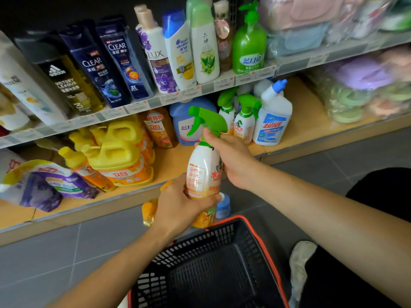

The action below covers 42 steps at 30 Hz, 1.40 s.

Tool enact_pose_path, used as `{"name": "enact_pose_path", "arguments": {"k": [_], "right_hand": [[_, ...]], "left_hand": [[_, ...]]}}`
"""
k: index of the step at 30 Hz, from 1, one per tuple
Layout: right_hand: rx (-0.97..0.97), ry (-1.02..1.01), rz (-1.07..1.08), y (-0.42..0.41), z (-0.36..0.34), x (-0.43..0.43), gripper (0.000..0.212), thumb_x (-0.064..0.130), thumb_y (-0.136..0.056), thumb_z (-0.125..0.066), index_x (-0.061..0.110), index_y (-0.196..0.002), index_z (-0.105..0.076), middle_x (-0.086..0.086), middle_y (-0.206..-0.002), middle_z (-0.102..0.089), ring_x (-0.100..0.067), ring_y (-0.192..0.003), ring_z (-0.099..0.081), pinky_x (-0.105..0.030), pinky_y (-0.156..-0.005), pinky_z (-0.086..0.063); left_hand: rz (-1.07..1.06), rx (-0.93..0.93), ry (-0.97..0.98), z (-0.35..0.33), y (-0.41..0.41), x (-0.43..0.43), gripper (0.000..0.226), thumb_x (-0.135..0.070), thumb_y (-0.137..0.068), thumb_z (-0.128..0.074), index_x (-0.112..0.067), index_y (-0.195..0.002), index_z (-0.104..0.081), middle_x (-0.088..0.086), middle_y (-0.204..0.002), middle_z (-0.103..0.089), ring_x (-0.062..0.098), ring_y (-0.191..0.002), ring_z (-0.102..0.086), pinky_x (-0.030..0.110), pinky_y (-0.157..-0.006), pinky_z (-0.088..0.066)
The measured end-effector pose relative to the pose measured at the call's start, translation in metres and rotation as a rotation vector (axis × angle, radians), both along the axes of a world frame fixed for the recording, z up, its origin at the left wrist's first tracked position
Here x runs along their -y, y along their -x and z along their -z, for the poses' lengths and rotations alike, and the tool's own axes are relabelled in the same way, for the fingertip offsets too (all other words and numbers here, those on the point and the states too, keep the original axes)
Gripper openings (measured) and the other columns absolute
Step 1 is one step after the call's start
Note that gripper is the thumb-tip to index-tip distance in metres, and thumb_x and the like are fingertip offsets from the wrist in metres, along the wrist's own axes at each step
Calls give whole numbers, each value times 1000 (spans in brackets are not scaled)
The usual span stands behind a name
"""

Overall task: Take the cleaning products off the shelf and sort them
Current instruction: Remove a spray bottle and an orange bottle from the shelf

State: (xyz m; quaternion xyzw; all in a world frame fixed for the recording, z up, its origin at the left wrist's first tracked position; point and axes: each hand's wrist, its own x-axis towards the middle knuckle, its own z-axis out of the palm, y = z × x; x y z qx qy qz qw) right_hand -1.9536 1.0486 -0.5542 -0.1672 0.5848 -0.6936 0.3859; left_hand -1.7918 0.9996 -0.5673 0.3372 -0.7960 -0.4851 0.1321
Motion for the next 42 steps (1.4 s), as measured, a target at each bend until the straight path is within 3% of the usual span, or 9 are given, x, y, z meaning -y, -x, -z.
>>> {"name": "enact_pose_path", "arguments": {"k": [2, 6, 13, 16, 19, 23, 28, 35, 42], "right_hand": [[54, 18, -46, 6, -4, 0, 41, 44, -93, -67, 6, -108, -74, -12, -110, -76, -27, -109, -70, -44, -99, -52], [163, 61, -134, 18, -10, 0, 34, 45, -98, -58, 16, -104, -75, -12, -117, -73, -30, -118, -65, -51, -110, -45], [261, 102, -239, 21, -14, -1, 39, 46, -101, -52, 18, -121, -67, -11, -125, -70, -27, -121, -64, -51, -111, -43], [214, 39, -208, 19, -11, 1, 47, 46, -99, -55, 13, -130, -63, -14, -128, -68, -32, -123, -62, -51, -108, -46], [122, -87, -85, 20, -5, -1, 39, 42, -91, -70, 17, -122, -68, -6, -116, -73, -26, -105, -68, -39, -84, -54], [-6, -142, 117, 31, 0, -7, 82, 32, -79, -84, 21, -148, -42, -7, -127, -66, -21, -111, -66, -33, -85, -54], [-613, -32, -80, 42, -12, -8, 45, 13, -89, -74, 23, -131, -62, 10, -116, -67, 6, -107, -61, -13, -90, -47], [-896, 35, -252, 33, -25, -10, 22, 11, -91, -72, 18, -111, -72, 1, -104, -73, -3, -100, -68, -21, -90, -53], [-890, -13, -322, 43, -31, -17, 37, 12, -75, -87, 14, -108, -70, -3, -106, -75, -11, -102, -70, -37, -95, -56]], "left_hand": [[38, -22, -122, -6, 3, 3, 71, -59, -49, -82, -24, -110, -70, -4, -96, -78, 14, -89, -74, 38, -79, -61], [122, -62, -365, -17, 7, 14, 47, -33, -63, -83, -18, -106, -71, 0, -96, -79, 17, -87, -76, 24, -66, -58], [194, -64, -621, -21, 2, 28, 39, -21, -74, -71, -8, -111, -70, 16, -104, -76, 29, -92, -75, 31, -70, -60], [202, -23, -492, -18, 3, 26, 40, -27, -72, -78, -16, -109, -71, 7, -102, -78, 24, -93, -76, 28, -70, -60], [97, -3, -289, -10, 3, 26, 43, -34, -61, -84, -24, -100, -71, -3, -92, -79, 17, -85, -76, 29, -66, -60], [33, 107, -8, 0, -3, 38, 51, -50, -50, -83, -28, -93, -69, -4, -86, -75, 17, -82, -72, 43, -74, -61], [143, 179, 158, 5, -14, 48, 74, -68, -45, -74, -27, -107, -67, -7, -92, -72, 13, -84, -69, 45, -75, -57], [219, 317, 750, 17, -27, 57, 81, -62, -58, -77, -36, -132, -58, -8, -110, -69, 22, -95, -67, 32, -63, -50], [200, 269, 716, 24, -35, 57, 80, -62, -59, -71, -34, -132, -57, -7, -108, -69, 24, -92, -66, 34, -63, -51]]}}
